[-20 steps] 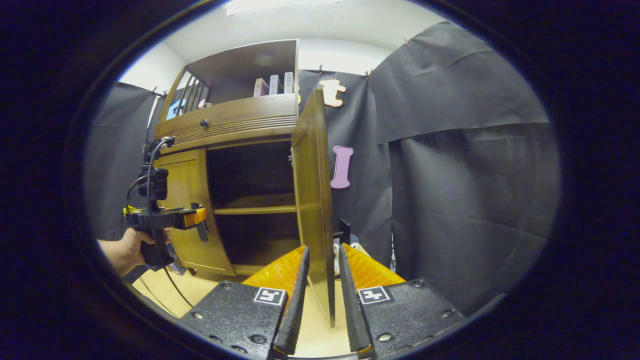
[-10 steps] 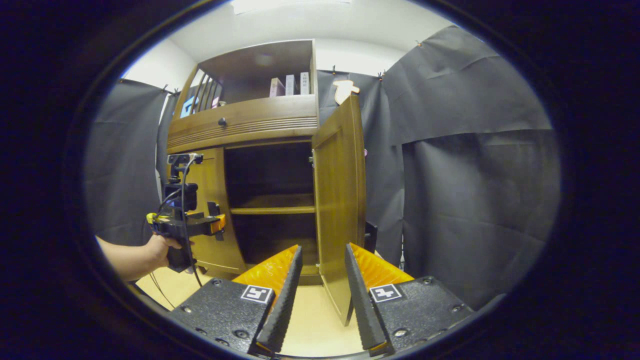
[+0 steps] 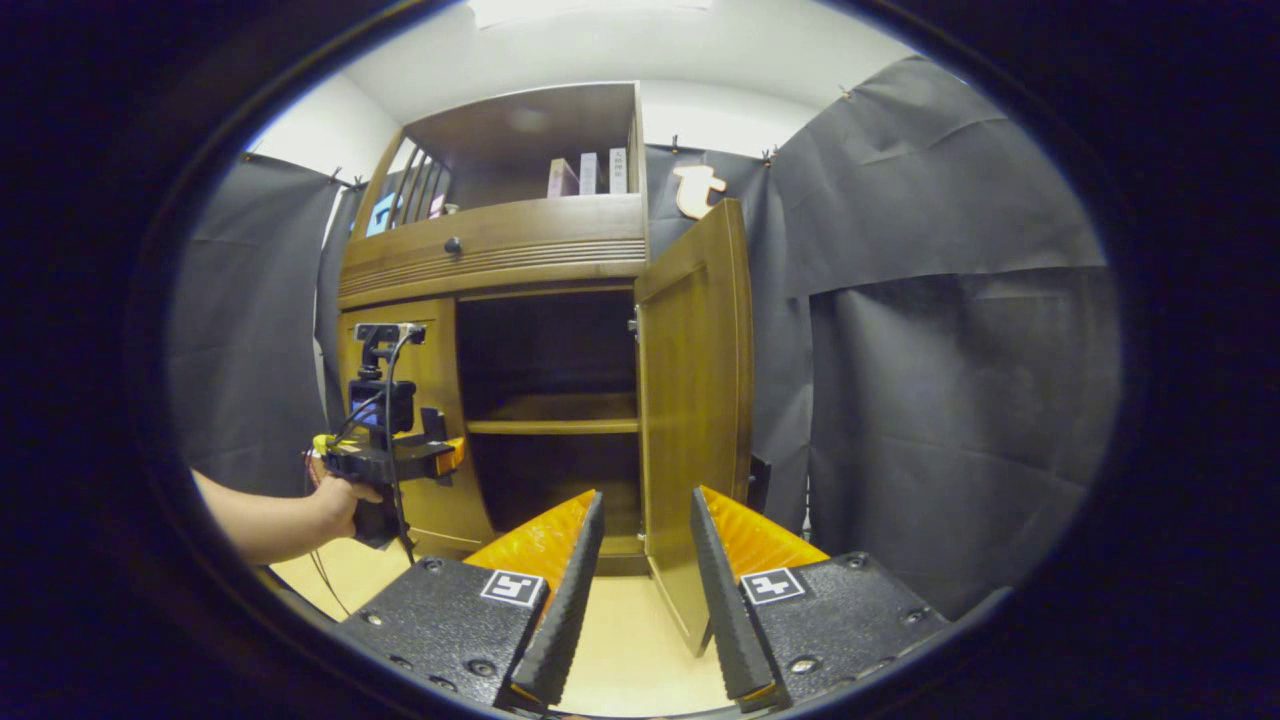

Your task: Open the right door of the double-door shoe cabinet with the right hand, and open the left door with the left hand.

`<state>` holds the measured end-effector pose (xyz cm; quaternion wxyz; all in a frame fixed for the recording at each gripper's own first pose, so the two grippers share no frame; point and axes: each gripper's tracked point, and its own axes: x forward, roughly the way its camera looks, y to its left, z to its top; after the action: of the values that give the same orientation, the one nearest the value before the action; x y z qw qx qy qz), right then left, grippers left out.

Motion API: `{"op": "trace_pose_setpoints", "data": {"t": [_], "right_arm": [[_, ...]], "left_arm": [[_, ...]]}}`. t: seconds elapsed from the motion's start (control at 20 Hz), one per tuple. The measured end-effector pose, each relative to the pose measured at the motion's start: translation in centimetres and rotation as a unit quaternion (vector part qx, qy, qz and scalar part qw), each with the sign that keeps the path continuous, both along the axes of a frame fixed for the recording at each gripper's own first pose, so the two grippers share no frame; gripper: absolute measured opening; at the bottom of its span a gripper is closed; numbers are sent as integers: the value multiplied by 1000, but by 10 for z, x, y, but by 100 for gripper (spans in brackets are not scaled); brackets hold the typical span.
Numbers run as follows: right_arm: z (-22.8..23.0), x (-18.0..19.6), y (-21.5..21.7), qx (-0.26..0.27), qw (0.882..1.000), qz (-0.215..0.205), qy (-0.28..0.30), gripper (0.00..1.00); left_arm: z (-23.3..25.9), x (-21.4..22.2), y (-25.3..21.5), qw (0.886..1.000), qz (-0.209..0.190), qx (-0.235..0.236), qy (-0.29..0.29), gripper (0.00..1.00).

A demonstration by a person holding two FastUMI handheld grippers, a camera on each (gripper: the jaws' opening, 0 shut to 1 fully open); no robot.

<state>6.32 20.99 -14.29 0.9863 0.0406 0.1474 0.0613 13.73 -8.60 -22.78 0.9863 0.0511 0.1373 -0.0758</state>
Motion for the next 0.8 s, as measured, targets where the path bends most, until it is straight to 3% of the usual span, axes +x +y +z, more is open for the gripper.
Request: {"op": "trace_pose_setpoints", "data": {"t": [0.05,0.1,0.2,0.25,0.4,0.6,0.65,0.7,0.8], "right_arm": [[1,1,1,1,1000,0,1,58],[0,0,1,0,1000,0,1,58],[-1,1,2,-1,1000,3,3,58],[-2,3,4,-2,1000,7,3,58],[-6,9,6,-6,1000,12,8,58],[-7,8,6,-11,1000,15,9,58],[-8,9,6,-13,1000,14,10,58],[-8,10,6,-14,1000,15,10,58],[-11,11,6,-17,1000,16,11,58]], "left_arm": [[0,1,0,1000,-1,4,-2,84],[-1,1,-1,1000,-1,5,-4,76],[-1,1,-1,1000,-4,-5,-9,93],[0,1,0,1000,-6,-9,-12,73],[-4,1,-1,1000,-21,-8,-11,53],[-4,1,-6,1000,-27,-5,-12,32],[-4,2,-7,999,-29,-9,-10,32],[-5,2,-8,999,-31,-13,-7,24],[-4,-1,-7,999,-29,-11,-5,27]]}}
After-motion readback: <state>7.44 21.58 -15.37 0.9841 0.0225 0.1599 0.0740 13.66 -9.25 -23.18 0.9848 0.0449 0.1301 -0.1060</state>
